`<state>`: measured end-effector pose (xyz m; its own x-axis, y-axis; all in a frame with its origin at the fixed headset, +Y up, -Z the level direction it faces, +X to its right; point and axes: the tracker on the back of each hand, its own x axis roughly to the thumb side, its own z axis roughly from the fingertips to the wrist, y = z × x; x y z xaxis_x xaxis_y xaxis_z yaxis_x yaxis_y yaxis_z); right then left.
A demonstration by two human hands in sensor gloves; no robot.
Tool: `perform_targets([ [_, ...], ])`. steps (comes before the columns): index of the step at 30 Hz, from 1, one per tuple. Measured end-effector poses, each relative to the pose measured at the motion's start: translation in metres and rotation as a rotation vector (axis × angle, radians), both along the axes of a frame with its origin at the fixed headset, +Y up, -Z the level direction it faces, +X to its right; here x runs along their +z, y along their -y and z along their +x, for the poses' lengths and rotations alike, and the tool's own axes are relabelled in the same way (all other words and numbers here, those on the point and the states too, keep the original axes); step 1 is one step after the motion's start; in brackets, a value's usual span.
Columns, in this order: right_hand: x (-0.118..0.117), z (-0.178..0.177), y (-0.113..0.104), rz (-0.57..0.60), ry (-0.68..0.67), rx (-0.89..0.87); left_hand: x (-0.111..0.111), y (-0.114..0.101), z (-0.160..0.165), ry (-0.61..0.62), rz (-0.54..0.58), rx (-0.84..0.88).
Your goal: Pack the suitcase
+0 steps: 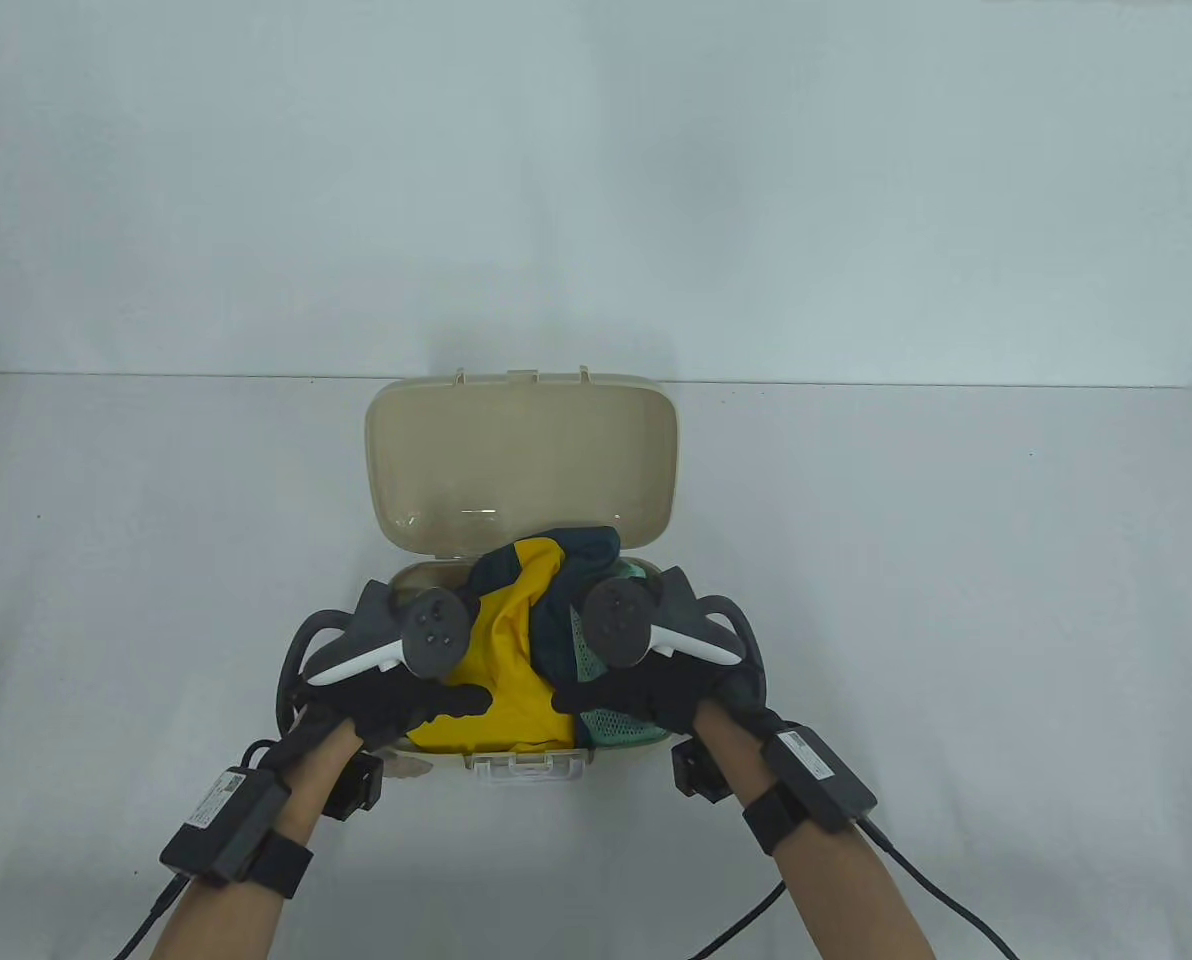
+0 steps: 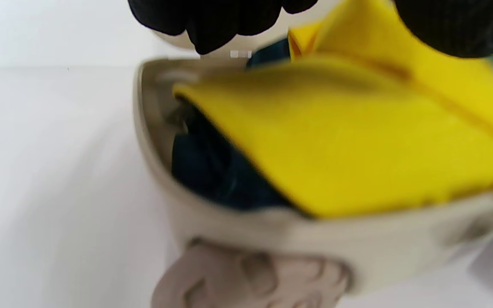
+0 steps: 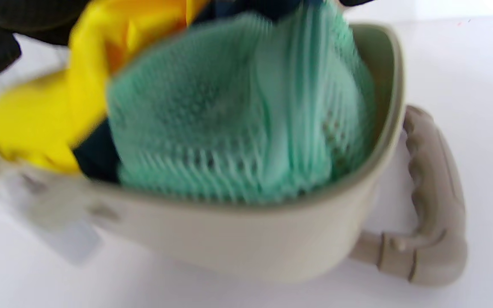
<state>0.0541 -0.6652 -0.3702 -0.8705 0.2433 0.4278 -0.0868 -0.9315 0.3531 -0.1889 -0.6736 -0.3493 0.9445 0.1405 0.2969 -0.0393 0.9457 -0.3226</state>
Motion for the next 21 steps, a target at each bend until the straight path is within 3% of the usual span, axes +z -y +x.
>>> perform_targets([
  [6, -0.006, 0.030, -0.054, 0.091, 0.127, -0.251, 0.007, -0.051, -0.027, -0.085, 0.169, 0.254],
  [11, -0.026, 0.054, -0.086, 0.152, 0.284, -0.423, -0.010, -0.083, -0.056, -0.216, 0.230, 0.505],
  [16, -0.053, 0.069, -0.097, 0.166, 0.429, -0.499, -0.039, -0.089, -0.078, -0.343, 0.234, 0.628],
  [21, -0.085, 0.078, -0.086, 0.056, 0.509, -0.574, -0.071, -0.079, -0.086, -0.452, 0.179, 0.716],
])
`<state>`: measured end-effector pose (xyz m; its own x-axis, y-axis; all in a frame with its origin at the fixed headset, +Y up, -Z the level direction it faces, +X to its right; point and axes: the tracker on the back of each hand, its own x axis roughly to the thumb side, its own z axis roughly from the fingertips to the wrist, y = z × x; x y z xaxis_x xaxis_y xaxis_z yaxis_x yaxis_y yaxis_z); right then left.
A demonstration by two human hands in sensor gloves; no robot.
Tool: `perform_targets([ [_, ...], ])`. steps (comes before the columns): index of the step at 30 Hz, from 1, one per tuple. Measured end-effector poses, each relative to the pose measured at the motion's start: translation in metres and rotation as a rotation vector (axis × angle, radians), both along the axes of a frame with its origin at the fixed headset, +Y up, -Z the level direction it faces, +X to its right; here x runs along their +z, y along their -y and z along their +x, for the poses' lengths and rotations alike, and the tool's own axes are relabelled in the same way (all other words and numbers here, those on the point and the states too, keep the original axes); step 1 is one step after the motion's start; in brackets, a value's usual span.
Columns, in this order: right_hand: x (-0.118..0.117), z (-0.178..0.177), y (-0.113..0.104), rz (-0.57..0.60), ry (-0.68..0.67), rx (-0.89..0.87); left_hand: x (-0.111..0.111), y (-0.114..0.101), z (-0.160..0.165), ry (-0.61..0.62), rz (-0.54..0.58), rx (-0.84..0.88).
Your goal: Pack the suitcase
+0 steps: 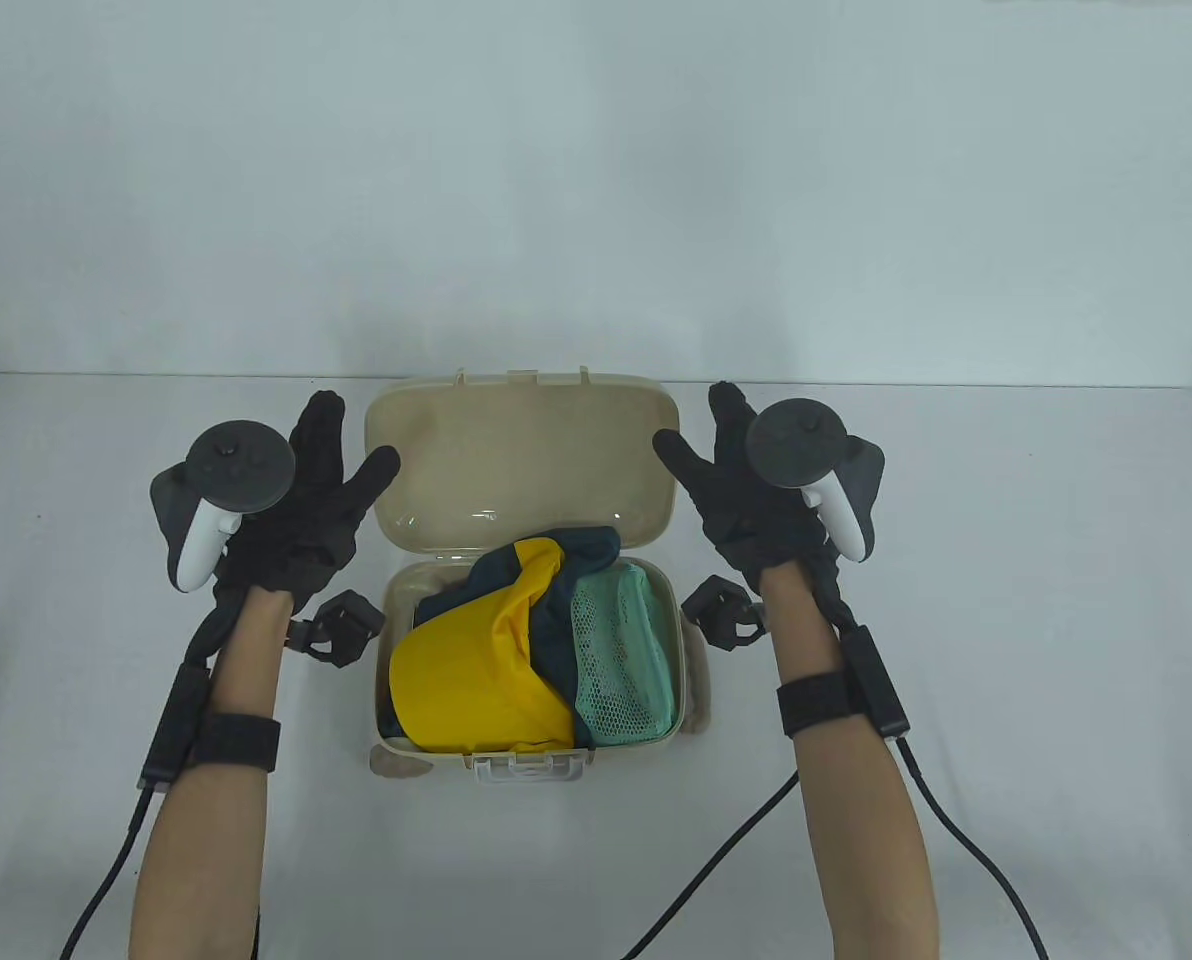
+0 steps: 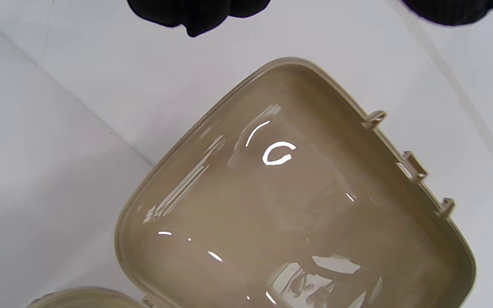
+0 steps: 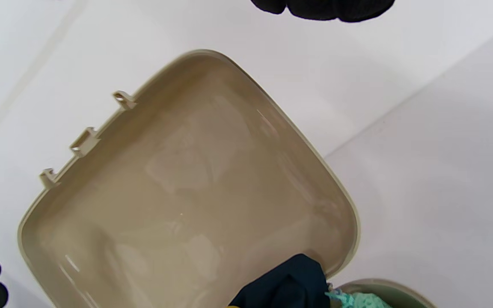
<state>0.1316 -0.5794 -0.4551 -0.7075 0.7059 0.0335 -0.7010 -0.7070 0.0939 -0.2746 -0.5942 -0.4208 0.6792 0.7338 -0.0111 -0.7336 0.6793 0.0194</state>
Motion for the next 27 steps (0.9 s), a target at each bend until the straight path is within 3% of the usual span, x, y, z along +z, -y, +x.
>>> perform_targets([
  [6, -0.025, -0.008, 0.023, -0.105, -0.020, -0.061, -0.030, 0.026, 0.007, 0.015, -0.079, 0.166],
  [13, -0.020, -0.021, 0.022, -0.117, -0.089, -0.016, -0.026, 0.030, 0.008, 0.041, -0.081, 0.180],
  [18, 0.006, -0.022, 0.016, -0.070, -0.142, 0.087, -0.001, 0.021, 0.003, 0.112, -0.096, 0.096],
  [23, 0.044, -0.011, 0.018, -0.048, -0.213, 0.062, 0.045, 0.017, 0.001, 0.207, -0.089, 0.024],
  [27, 0.073, -0.002, 0.026, -0.049, -0.272, 0.054, 0.078, 0.025, 0.000, 0.267, -0.108, 0.073],
])
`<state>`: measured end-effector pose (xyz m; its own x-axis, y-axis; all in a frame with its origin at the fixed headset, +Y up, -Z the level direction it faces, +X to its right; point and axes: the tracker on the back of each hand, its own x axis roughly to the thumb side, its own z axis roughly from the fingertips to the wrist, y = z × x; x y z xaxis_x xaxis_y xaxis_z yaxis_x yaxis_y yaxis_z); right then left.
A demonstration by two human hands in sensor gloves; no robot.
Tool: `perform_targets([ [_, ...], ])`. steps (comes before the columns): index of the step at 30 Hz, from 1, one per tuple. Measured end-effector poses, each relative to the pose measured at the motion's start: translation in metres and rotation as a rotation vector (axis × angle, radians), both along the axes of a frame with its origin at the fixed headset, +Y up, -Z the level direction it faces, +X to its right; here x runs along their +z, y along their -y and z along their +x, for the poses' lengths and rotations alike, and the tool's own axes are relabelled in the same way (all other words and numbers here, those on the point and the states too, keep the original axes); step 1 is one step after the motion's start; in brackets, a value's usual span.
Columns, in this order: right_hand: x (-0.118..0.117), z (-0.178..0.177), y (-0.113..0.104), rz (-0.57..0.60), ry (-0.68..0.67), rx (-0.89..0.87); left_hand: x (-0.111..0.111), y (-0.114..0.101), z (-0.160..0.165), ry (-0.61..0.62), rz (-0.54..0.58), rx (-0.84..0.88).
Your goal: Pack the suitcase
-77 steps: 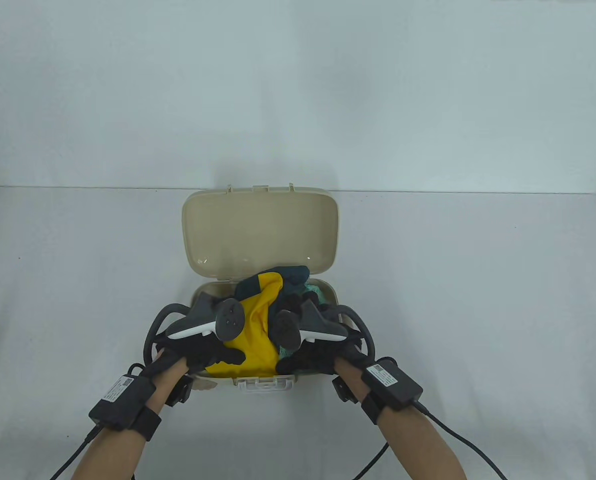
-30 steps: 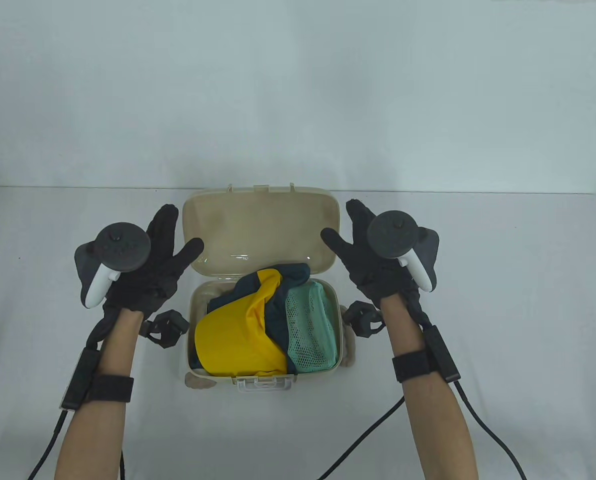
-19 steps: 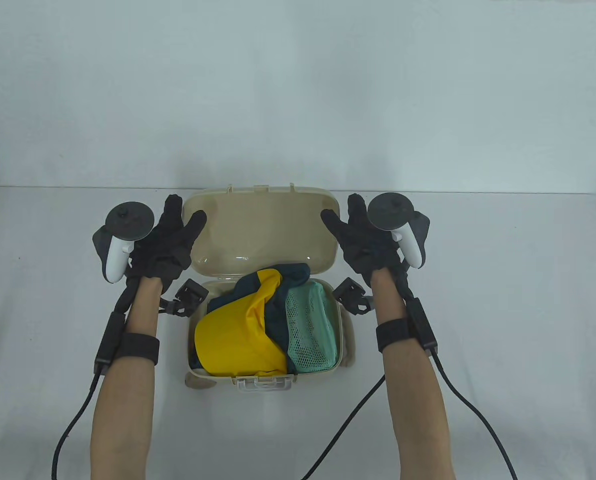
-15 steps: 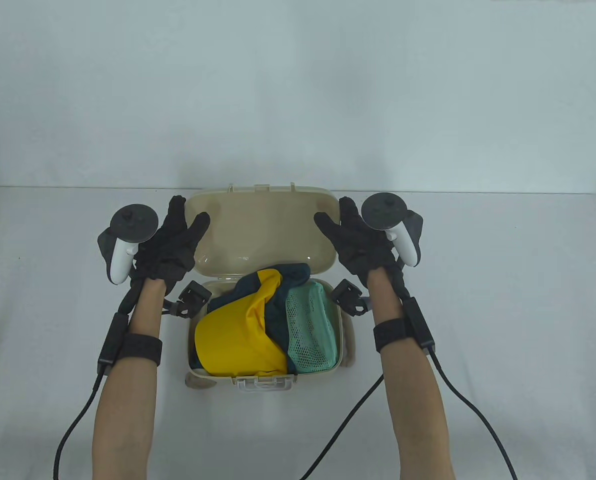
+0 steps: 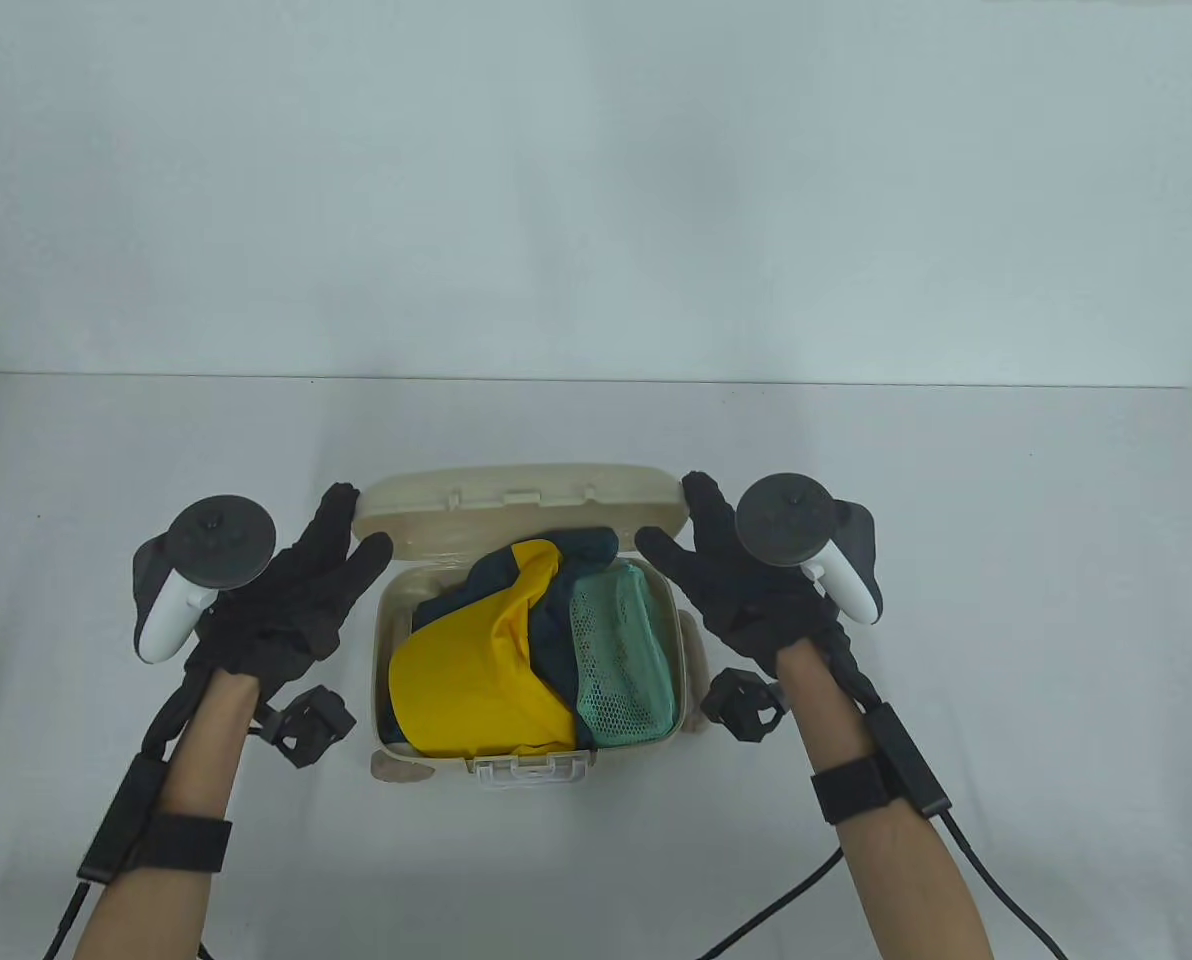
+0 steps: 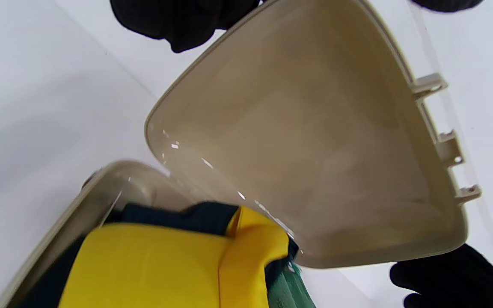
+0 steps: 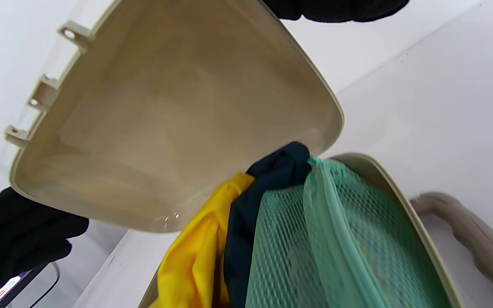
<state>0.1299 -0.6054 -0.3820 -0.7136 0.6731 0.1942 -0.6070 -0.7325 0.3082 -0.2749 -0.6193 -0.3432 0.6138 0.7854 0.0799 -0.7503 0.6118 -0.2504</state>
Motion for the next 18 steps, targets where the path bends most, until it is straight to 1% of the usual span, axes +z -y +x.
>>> perform_targets([
  [2, 0.011, 0.003, 0.005, -0.013, -0.027, -0.006, 0.011, 0.005, 0.001, 0.030, -0.029, 0.018],
  [5, 0.027, 0.005, 0.015, -0.054, -0.070, -0.003, 0.023, 0.011, 0.002, 0.083, -0.082, -0.009],
  [8, 0.044, -0.001, 0.029, -0.118, -0.094, 0.050, 0.031, 0.024, 0.011, 0.184, -0.187, -0.134],
  [11, 0.049, -0.005, 0.042, -0.145, -0.095, 0.088, 0.035, 0.036, 0.017, 0.200, -0.233, -0.147],
  [15, 0.049, -0.005, 0.058, -0.176, -0.079, 0.110, 0.036, 0.053, 0.023, 0.219, -0.285, -0.189],
  [18, 0.048, -0.006, 0.069, -0.201, -0.077, 0.126, 0.034, 0.061, 0.026, 0.203, -0.306, -0.189],
])
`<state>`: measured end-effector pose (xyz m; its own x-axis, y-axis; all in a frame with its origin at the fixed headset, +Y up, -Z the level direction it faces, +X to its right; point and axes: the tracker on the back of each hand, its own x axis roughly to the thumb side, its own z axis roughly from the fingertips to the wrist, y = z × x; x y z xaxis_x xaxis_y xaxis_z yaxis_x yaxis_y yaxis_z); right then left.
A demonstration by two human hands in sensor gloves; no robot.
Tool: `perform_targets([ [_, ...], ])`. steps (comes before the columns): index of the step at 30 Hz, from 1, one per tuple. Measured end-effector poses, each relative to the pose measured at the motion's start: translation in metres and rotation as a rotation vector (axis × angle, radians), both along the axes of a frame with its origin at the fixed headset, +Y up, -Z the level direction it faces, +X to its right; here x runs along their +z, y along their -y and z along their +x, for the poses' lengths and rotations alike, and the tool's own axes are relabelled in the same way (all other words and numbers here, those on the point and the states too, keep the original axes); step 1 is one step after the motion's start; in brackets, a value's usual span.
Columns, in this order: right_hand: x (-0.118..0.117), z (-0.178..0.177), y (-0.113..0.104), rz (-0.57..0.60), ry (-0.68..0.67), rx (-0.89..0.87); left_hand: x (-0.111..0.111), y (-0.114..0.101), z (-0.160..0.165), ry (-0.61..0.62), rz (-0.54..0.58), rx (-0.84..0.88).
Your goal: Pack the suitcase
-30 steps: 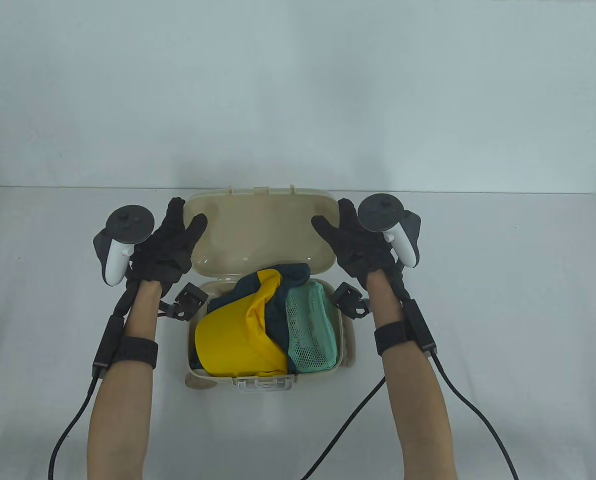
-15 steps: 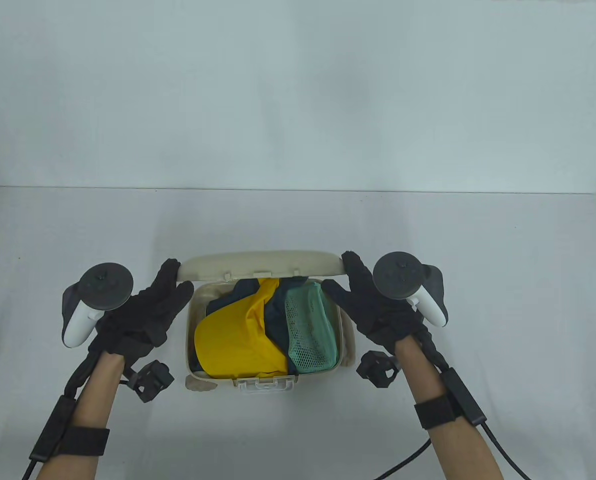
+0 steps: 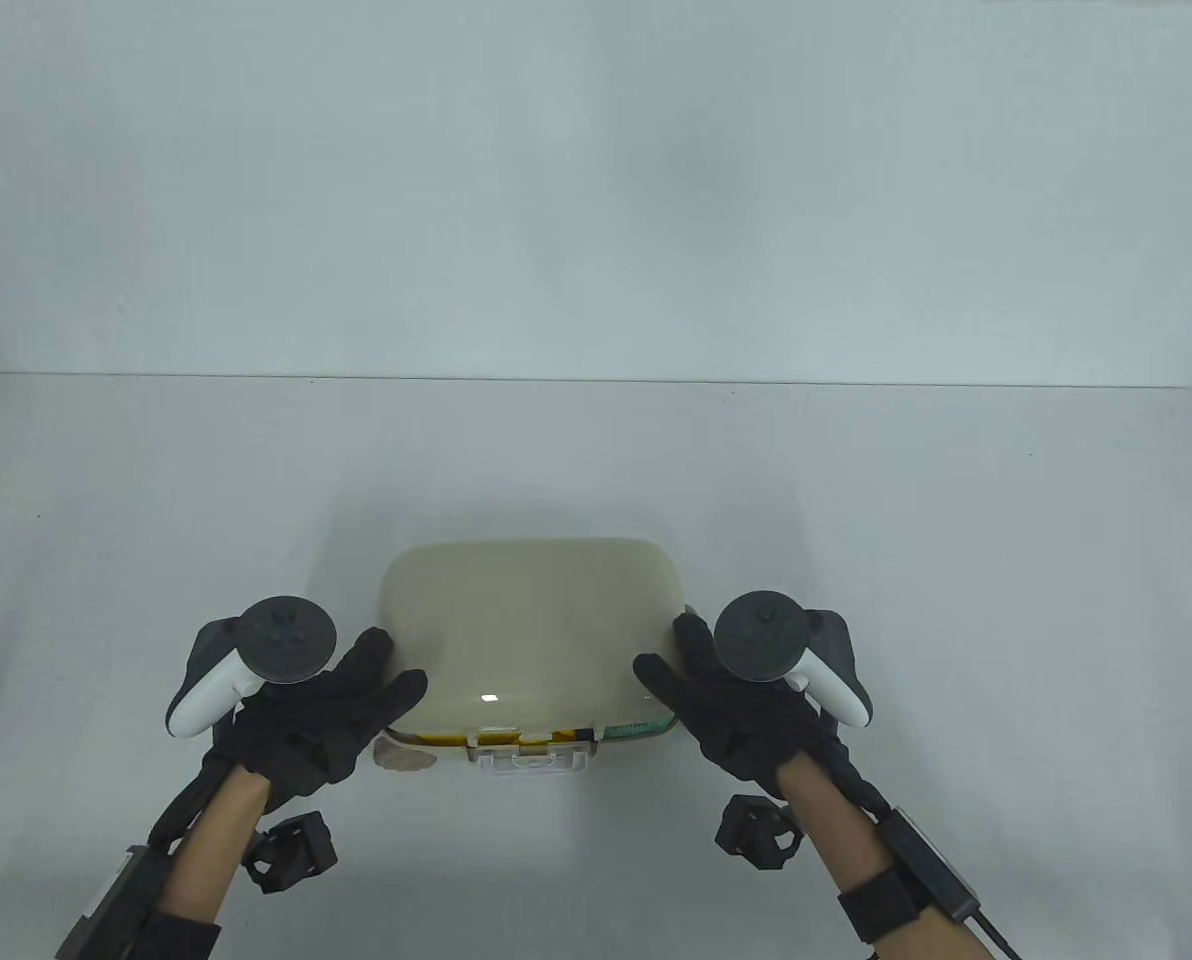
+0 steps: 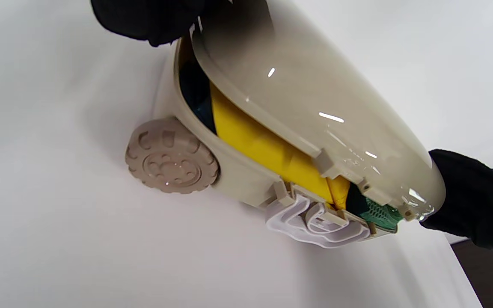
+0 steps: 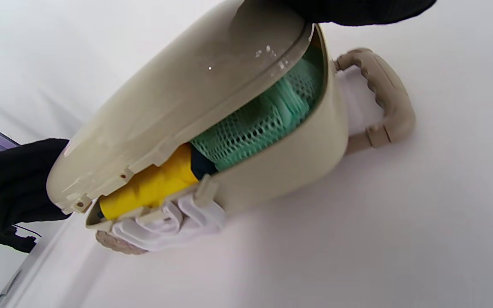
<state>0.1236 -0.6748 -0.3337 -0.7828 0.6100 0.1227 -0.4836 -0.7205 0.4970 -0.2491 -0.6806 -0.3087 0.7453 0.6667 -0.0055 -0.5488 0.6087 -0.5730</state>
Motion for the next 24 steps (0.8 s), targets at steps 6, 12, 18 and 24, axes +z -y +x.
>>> perform_targets([
  [6, -0.003, -0.007, 0.009, 0.032, 0.023, 0.074, -0.004, 0.010, 0.007, -0.036, 0.011, 0.001],
  [12, -0.007, -0.014, 0.011, 0.064, 0.016, 0.162, -0.005, 0.011, 0.013, -0.015, 0.032, -0.080],
  [18, -0.003, -0.016, 0.013, 0.110, -0.002, 0.241, -0.001, 0.011, 0.015, 0.038, 0.040, -0.196],
  [24, -0.003, -0.007, 0.006, 0.120, 0.000, 0.229, -0.020, -0.012, 0.010, -0.062, 0.147, -0.286],
])
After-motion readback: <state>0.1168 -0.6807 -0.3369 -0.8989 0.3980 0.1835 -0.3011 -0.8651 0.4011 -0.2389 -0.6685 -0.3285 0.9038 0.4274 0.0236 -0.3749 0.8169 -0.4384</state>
